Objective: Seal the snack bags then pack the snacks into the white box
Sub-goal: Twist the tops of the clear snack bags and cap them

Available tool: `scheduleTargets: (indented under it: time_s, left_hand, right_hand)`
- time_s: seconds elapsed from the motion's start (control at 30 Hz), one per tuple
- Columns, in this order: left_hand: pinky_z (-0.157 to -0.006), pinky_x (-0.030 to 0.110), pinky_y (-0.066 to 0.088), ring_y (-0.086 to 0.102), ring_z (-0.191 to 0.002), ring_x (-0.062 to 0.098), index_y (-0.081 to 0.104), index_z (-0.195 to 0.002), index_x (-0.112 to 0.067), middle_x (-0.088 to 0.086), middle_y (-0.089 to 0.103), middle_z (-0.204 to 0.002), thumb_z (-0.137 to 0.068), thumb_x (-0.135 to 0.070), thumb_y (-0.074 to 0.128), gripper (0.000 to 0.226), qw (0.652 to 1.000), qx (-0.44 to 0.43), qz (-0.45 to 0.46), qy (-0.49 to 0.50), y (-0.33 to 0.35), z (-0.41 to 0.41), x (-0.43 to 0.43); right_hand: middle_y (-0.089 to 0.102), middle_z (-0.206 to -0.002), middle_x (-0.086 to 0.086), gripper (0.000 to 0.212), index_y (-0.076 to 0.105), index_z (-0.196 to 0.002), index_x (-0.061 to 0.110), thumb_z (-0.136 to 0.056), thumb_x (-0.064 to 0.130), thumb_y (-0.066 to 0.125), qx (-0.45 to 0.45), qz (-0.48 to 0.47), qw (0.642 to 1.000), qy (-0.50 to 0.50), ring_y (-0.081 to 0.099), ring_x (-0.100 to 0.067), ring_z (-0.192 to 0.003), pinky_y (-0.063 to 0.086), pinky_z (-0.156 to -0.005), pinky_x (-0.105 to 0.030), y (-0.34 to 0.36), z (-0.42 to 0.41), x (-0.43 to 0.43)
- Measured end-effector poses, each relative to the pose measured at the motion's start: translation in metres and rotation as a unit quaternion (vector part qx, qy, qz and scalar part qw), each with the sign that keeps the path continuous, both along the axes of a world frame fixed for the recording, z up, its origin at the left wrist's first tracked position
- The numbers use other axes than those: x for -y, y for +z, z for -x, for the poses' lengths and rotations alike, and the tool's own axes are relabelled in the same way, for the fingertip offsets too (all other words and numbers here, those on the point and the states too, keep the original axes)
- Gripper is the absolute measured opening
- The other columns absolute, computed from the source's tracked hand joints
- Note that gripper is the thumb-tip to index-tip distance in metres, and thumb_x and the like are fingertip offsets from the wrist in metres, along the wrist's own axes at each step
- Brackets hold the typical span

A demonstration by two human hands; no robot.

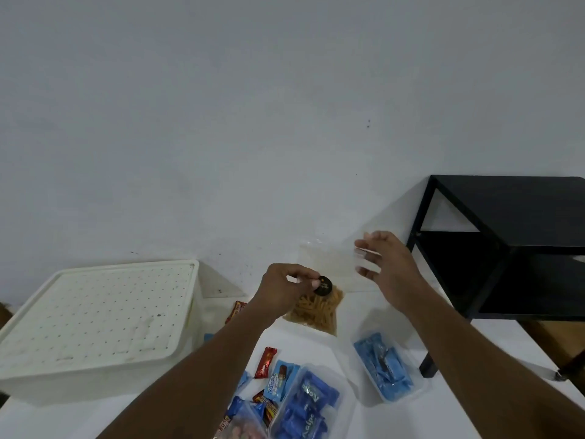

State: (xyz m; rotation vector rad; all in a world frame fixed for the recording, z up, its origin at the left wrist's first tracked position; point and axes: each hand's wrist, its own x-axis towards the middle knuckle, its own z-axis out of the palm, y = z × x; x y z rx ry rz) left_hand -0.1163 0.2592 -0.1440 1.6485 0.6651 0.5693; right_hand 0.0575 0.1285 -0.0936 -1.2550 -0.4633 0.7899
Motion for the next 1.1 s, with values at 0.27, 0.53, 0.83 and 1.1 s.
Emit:
scheduleTargets:
  time_s: [0.27, 0.53, 0.83, 1.1]
  left_hand:
    - [-0.086, 0.029, 0.054, 0.065, -0.094, 0.011, 0.08, -0.089, -0.024, -0.01, 0.075, -0.092, -0.08, -0.021, 0.079, 0.009, 0.995, -0.044, -0.047, 0.079, -0.058, -0.056, -0.03]
    - [-0.08, 0.027, 0.056, 0.067, -0.084, 0.015, 0.077, -0.093, -0.03, -0.012, 0.065, -0.084, -0.08, -0.02, 0.08, 0.017, 0.989, -0.134, -0.029, 0.055, -0.125, -0.124, -0.073]
    - [-0.087, 0.022, 0.05, 0.064, -0.109, 0.015, 0.065, -0.123, -0.028, -0.004, 0.062, -0.119, -0.083, -0.02, 0.077, 0.043, 0.975, -0.224, -0.013, -0.009, -0.197, -0.173, -0.101]
    - [-0.1, 0.024, 0.042, 0.05, -0.131, 0.017, 0.058, -0.134, -0.028, 0.0, 0.053, -0.141, -0.083, -0.033, 0.077, 0.055, 0.966, -0.256, 0.009, -0.017, -0.173, -0.151, -0.09]
  right_hand:
    - [0.068, -0.114, 0.001, 0.013, 0.074, -0.096, 0.021, -0.091, 0.015, 0.063, 0.106, 0.145, 0.981, 0.073, 0.062, -0.02, -0.11, 0.056, -0.091, -0.048, -0.091, -0.022, -0.03]
    - [0.065, -0.114, 0.006, 0.02, 0.071, -0.103, 0.026, -0.091, 0.013, 0.062, 0.169, 0.253, 0.95, 0.066, 0.065, -0.017, -0.1, 0.059, -0.087, -0.039, -0.161, -0.102, -0.089]
    - [0.065, -0.113, 0.005, 0.031, 0.067, -0.113, 0.028, -0.087, 0.014, 0.06, 0.193, 0.335, 0.919, 0.08, 0.062, -0.016, -0.1, 0.054, -0.083, -0.032, -0.229, -0.153, -0.12]
    - [0.063, -0.123, 0.0, 0.033, 0.066, -0.119, 0.023, -0.088, 0.014, 0.062, 0.195, 0.352, 0.914, 0.061, 0.06, -0.02, -0.11, 0.049, -0.091, -0.031, -0.213, -0.14, -0.091]
